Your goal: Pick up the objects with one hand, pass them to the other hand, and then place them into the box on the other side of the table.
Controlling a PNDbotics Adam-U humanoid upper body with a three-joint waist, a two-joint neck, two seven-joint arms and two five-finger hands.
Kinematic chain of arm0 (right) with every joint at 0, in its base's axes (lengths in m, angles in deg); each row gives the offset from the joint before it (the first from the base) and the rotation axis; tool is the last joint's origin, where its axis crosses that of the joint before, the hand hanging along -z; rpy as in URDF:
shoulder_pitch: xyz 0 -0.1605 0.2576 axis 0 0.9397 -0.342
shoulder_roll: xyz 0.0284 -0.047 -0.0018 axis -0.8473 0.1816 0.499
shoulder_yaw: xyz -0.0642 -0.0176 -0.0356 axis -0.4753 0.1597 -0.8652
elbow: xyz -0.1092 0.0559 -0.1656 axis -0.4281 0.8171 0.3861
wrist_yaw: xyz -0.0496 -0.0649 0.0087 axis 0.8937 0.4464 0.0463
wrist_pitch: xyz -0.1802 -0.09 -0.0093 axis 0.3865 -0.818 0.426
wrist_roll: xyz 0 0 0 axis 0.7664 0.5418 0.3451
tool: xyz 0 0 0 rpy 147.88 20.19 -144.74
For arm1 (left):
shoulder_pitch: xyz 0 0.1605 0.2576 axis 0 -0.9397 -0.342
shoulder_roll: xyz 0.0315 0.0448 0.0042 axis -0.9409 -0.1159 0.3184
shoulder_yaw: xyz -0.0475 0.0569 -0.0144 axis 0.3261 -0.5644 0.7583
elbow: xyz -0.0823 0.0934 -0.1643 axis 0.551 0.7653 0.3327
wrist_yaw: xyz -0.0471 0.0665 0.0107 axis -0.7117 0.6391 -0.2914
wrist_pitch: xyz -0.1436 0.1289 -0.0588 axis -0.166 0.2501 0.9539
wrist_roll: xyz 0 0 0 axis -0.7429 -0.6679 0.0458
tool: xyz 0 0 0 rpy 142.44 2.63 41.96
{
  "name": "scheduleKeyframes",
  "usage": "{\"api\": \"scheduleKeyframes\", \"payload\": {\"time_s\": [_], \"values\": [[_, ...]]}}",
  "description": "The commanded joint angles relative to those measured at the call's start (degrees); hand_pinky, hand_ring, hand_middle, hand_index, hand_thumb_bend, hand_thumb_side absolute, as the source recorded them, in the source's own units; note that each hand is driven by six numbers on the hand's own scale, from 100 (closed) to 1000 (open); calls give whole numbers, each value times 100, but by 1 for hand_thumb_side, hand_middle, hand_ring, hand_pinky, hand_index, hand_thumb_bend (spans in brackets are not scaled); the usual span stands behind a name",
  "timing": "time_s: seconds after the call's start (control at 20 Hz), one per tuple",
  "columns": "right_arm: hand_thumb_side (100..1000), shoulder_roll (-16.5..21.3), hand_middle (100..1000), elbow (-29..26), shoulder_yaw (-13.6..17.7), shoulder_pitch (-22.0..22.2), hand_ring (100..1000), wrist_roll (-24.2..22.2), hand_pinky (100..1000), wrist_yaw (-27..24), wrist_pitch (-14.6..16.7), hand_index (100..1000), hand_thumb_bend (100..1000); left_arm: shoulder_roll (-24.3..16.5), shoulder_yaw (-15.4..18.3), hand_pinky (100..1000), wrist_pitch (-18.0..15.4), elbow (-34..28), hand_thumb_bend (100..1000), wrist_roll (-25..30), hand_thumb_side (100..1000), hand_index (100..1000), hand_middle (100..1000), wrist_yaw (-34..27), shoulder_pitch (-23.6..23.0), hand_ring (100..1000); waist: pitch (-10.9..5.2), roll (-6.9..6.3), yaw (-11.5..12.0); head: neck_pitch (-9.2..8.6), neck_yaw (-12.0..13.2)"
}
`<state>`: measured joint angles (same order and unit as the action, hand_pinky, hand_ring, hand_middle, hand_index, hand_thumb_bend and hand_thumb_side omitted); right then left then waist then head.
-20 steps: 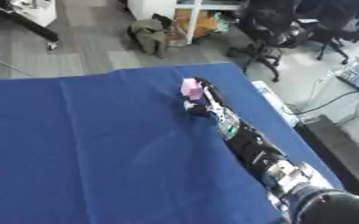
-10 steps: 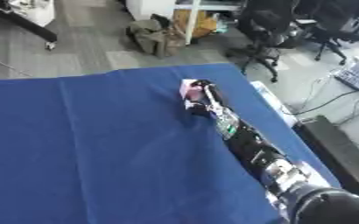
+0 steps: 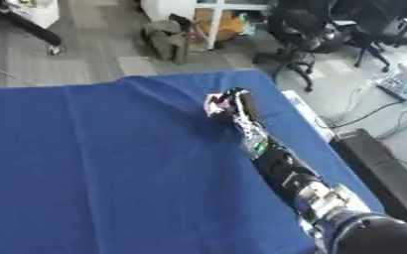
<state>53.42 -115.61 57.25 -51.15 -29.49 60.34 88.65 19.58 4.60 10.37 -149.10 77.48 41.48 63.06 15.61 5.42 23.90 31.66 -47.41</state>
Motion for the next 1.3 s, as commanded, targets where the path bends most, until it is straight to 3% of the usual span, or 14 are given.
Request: {"api": "scheduleKeyframes", "payload": {"time_s": [0.05, 0.3, 0.4, 0.45, 0.5, 0.55, 0.65, 0.7, 0.75, 0.95, 1.3], "values": [[470, 130, 338, -288, 79, 5, 494, 113, 379, -53, 27, 446, 100, -74, 28, 656, 7, -102, 1000, -10, 661, 764, 551, -2, 35, 603, -115, -22, -31, 27, -23], [470, 73, 323, -913, 163, 20, 480, 38, 361, 22, 17, 426, 100, -65, 16, 655, 30, -102, 1000, -20, 662, 764, 551, 4, -20, 603, -144, -29, -82, 68, -10], [470, 66, 349, -1081, 176, 29, 504, -6, 395, 71, -24, 460, 100, -65, 9, 655, 38, -102, 1000, -21, 663, 764, 551, 5, -37, 603, -154, -25, -85, 84, -20], [470, 68, 436, -1094, 164, 35, 569, -58, 479, 99, -75, 570, 100, -64, 5, 655, 39, -102, 1000, -19, 663, 764, 551, 5, -41, 603, -157, -20, -78, 85, -26], [461, 78, 596, -1065, 127, 40, 690, -179, 602, 153, -138, 740, 100, -65, 3, 655, 39, -102, 1000, -17, 663, 764, 551, 5, -39, 603, -157, -13, -67, 81, -28], [434, 91, 716, -1009, 92, 40, 770, -338, 671, 223, -197, 844, 100, -70, 2, 655, 37, -102, 1000, -14, 663, 764, 551, 5, -35, 603, -155, -6, -56, 78, -29], [406, 110, 834, -858, 72, 27, 863, -604, 765, 353, -322, 944, 100, -82, 1, 655, 35, -102, 1000, -11, 663, 764, 551, 6, -28, 603, -150, 6, -40, 75, -28], [346, 117, 893, -771, 69, 26, 926, -691, 839, 407, -387, 978, 100, -90, 0, 655, 33, -102, 1000, -8, 664, 764, 551, 6, -22, 603, -145, 13, -34, 77, -25], [266, 122, 930, -683, 61, 29, 969, -757, 891, 476, -449, 995, 100, -97, -5, 655, 34, -102, 1000, -3, 664, 764, 551, 8, -15, 603, -139, 19, -29, 77, -23], [270, 121, 976, -361, 68, 58, 1000, -807, 960, 637, -659, 1000, 100, -129, -17, 654, 33, -102, 1000, 22, 665, 764, 551, 20, 14, 603, -114, 42, -19, 78, -22], [212, 159, 978, 151, 27, 172, 1000, -799, 942, 365, -860, 1000, 100, -168, -22, 654, 22, -102, 1000, 42, 666, 764, 551, 32, 41, 603, -80, 53, -32, 59, -12]]}}
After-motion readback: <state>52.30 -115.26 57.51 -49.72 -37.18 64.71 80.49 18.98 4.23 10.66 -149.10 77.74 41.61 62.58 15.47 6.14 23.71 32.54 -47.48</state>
